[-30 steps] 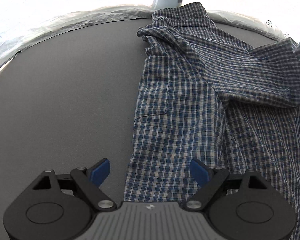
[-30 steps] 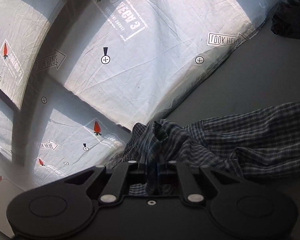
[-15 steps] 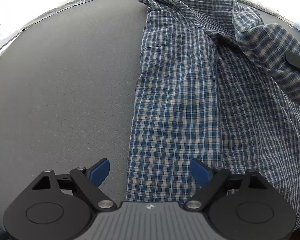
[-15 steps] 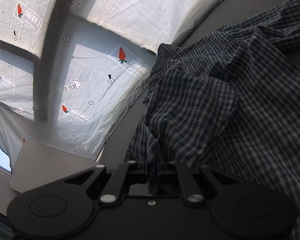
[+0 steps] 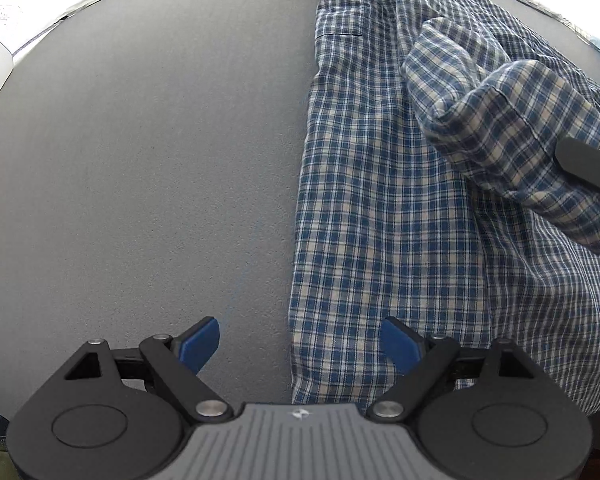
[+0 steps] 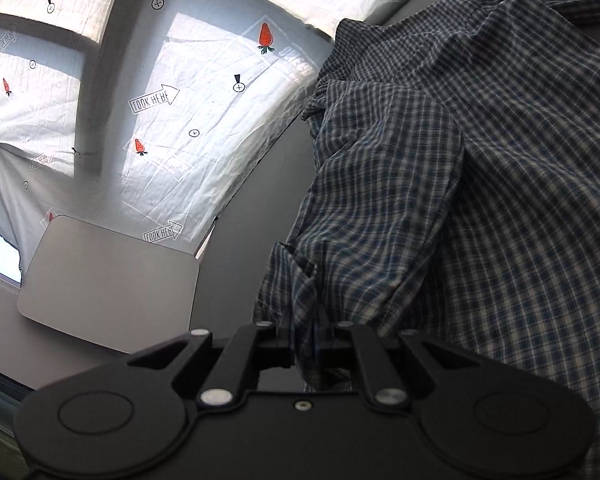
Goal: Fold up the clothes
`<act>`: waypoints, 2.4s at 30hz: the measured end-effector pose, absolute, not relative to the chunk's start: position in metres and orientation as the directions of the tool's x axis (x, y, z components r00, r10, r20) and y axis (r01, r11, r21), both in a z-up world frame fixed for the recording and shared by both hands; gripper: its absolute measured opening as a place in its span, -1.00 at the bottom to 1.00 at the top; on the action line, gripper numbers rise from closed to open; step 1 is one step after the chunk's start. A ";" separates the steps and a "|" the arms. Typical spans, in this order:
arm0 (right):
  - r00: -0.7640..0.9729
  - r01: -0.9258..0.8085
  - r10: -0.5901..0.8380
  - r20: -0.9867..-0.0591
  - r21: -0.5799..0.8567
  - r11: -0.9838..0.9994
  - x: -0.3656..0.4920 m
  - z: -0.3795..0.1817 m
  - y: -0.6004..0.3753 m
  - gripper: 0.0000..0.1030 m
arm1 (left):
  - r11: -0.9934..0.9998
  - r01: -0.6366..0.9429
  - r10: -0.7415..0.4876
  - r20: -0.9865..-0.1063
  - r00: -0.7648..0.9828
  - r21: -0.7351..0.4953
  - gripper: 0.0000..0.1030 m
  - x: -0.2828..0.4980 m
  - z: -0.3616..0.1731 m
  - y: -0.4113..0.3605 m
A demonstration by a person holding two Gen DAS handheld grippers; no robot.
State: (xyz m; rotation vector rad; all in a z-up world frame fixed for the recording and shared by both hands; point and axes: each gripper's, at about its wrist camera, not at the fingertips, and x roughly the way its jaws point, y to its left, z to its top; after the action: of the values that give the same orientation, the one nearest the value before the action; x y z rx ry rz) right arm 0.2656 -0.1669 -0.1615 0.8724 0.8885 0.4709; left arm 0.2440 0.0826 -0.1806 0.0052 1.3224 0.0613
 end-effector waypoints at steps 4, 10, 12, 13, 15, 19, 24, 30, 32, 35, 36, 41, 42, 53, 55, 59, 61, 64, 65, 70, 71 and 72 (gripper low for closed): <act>0.535 -0.019 0.686 -0.493 0.805 0.593 0.256 -0.165 -0.155 -0.83 | 0.998 -0.054 0.041 -0.970 0.239 0.029 0.72 0.234 -0.180 0.091; 0.496 0.001 0.685 -0.533 0.789 0.614 0.247 -0.174 -0.145 -0.81 | 0.998 -0.057 0.038 -0.972 0.231 0.026 0.72 0.225 -0.179 0.095; 0.483 0.016 0.685 -0.545 0.788 0.616 0.246 -0.178 -0.144 -0.75 | 0.998 -0.057 0.037 -0.973 0.226 0.025 0.72 0.222 -0.180 0.096; 0.477 0.024 0.685 -0.551 0.787 0.617 0.245 -0.180 -0.144 -0.74 | 0.998 -0.057 0.036 -0.974 0.224 0.024 0.73 0.221 -0.180 0.096; 0.461 0.033 0.683 -0.567 0.780 0.625 0.243 -0.184 -0.142 -0.70 | 0.998 -0.056 0.036 -0.975 0.219 0.024 0.73 0.220 -0.180 0.096; 0.429 0.044 0.678 -0.597 0.763 0.644 0.240 -0.192 -0.139 -0.66 | 0.998 -0.054 0.035 -0.977 0.209 0.025 0.73 0.218 -0.180 0.095; 0.413 0.062 0.676 -0.610 0.759 0.648 0.236 -0.197 -0.140 -0.53 | 0.999 -0.048 0.033 -0.979 0.199 0.024 0.73 0.212 -0.180 0.097; 0.410 0.053 0.695 -0.591 0.776 0.628 0.224 -0.195 -0.143 -0.37 | 0.998 -0.049 0.034 -0.982 0.186 0.026 0.73 0.205 -0.179 0.097; 0.419 0.047 0.704 -0.573 0.788 0.614 0.222 -0.193 -0.146 -0.33 | 0.998 -0.049 0.034 -0.982 0.185 0.026 0.74 0.200 -0.178 0.097; 0.439 0.040 0.727 -0.528 0.820 0.571 0.219 -0.190 -0.156 -0.31 | 0.999 -0.045 0.035 -0.982 0.183 0.027 0.74 0.198 -0.176 0.097; 0.444 0.035 0.735 -0.513 0.829 0.558 0.218 -0.189 -0.158 -0.30 | 0.999 -0.044 0.036 -0.982 0.183 0.028 0.74 0.198 -0.175 0.097; 0.469 0.001 0.763 -0.446 0.863 0.505 0.212 -0.183 -0.165 -0.31 | 0.999 -0.036 0.039 -0.983 0.180 0.033 0.74 0.198 -0.172 0.096; 0.474 0.003 0.759 -0.447 0.862 0.506 0.212 -0.182 -0.167 -0.33 | 0.999 -0.034 0.040 -0.983 0.179 0.034 0.74 0.198 -0.172 0.096; 0.366 0.114 0.714 -0.596 0.791 0.602 0.215 -0.209 -0.150 -0.58 | 0.999 -0.018 0.035 -0.984 0.175 0.032 0.74 0.228 -0.162 0.099; 0.340 0.114 0.710 -0.616 0.777 0.620 0.217 -0.212 -0.145 -0.58 | 0.999 -0.017 0.035 -0.984 0.173 0.033 0.74 0.232 -0.162 0.104; 0.320 0.120 0.706 -0.632 0.766 0.631 0.222 -0.215 -0.141 -0.58 | 1.000 -0.001 0.022 -0.980 0.197 0.023 0.74 0.243 -0.152 0.117; 0.325 0.121 0.706 -0.629 0.768 0.629 0.229 -0.214 -0.137 -0.58 | 1.000 0.004 0.020 -0.976 0.219 0.022 0.74 0.248 -0.143 0.118; 0.339 0.119 0.706 -0.621 0.773 0.623 0.240 -0.209 -0.139 -0.57 | 1.000 -0.002 0.017 -0.968 0.251 0.017 0.74 0.259 -0.131 0.119; 0.343 0.118 0.706 -0.619 0.774 0.622 0.242 -0.208 -0.140 -0.57 | 1.000 -0.007 0.014 -0.965 0.260 0.012 0.74 0.263 -0.128 0.120; 0.339 0.108 0.708 -0.620 0.773 0.626 0.259 -0.206 -0.147 -0.56 | 0.998 -0.049 -0.028 -0.955 0.295 -0.044 0.74 0.257 -0.120 0.116; 0.325 0.102 0.710 -0.625 0.769 0.631 0.264 -0.206 -0.147 -0.56 | 0.996 -0.065 -0.041 -0.950 0.311 -0.065 0.74 0.267 -0.125 0.119; 0.307 0.094 0.713 -0.630 0.766 0.636 0.268 -0.206 -0.146 -0.56 | 0.994 -0.079 -0.049 -0.944 0.325 -0.078 0.74 0.267 -0.121 0.124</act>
State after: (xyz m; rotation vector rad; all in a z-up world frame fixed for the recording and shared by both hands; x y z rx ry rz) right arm 0.2685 -0.1462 -0.2058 0.8143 1.2115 0.4757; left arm 0.2665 0.1243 -0.1210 -0.1175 1.2402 0.0202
